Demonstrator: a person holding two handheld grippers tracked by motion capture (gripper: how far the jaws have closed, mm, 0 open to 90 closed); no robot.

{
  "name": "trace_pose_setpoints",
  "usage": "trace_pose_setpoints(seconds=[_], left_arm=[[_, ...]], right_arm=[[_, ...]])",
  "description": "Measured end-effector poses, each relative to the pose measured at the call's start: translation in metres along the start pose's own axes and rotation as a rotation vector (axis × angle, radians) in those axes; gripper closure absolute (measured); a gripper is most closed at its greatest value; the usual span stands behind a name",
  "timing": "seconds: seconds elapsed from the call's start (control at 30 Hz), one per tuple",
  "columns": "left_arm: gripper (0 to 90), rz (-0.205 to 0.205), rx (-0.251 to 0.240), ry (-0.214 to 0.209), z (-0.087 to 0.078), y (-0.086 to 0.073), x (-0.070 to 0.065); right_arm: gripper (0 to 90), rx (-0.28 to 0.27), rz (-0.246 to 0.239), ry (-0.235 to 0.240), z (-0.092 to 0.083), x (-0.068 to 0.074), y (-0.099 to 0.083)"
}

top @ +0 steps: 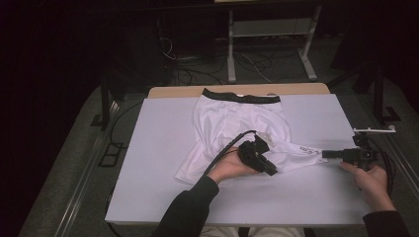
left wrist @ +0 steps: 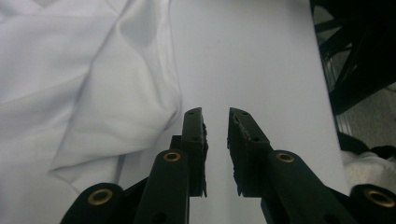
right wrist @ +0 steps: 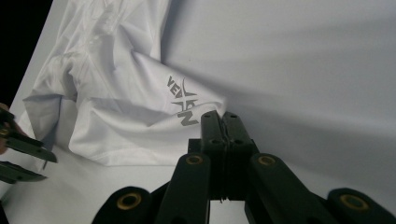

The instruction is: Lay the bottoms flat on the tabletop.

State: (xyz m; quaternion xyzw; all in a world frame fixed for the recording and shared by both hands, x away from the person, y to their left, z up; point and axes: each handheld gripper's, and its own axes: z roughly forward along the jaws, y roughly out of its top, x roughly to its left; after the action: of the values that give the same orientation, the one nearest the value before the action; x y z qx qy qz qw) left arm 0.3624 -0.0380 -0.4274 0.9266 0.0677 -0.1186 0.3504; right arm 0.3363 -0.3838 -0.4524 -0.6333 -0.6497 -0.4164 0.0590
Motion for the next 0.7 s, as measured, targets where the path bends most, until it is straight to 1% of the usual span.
trace_pose_setpoints(seconds=[0.13, 0.27, 0.4, 0.43, 0.53, 0.57, 0.6, 0.7], left_arm=[[75.6, 0.013, 0.001, 0.011, 0.008, 0.0, 0.003], [75.3, 0.028, -0.01, 0.035, 0.013, 0.003, 0.006], [75.3, 0.036, -0.001, 0.046, 0.02, 0.006, 0.011], [75.3, 0.045, 0.007, 0.058, 0.022, 0.006, 0.012], [73.7, 0.055, 0.002, 0.085, 0.026, 0.007, 0.015], [72.3, 0.065, -0.002, 0.105, 0.026, 0.007, 0.016], [71.2, 0.071, -0.007, 0.12, 0.026, 0.007, 0.017], [69.7, 0.075, -0.034, 0.14, 0.025, 0.006, 0.02]], right_arm=[[88.1, 0.001, 0.004, 0.004, 0.0, 0.0, 0.0], [88.1, 0.002, 0.007, 0.005, 0.001, 0.0, 0.0], [88.2, 0.0, 0.008, 0.008, 0.001, 0.0, 0.0], [88.2, -0.001, 0.008, 0.007, 0.001, 0.0, 0.0], [88.2, -0.002, 0.01, 0.01, 0.0, 0.0, 0.0], [88.1, -0.001, 0.009, 0.009, 0.0, 0.0, 0.0], [88.2, -0.002, 0.01, 0.01, 0.0, 0.0, 0.0], [88.2, -0.003, 0.013, 0.013, 0.0, -0.001, 0.001]])
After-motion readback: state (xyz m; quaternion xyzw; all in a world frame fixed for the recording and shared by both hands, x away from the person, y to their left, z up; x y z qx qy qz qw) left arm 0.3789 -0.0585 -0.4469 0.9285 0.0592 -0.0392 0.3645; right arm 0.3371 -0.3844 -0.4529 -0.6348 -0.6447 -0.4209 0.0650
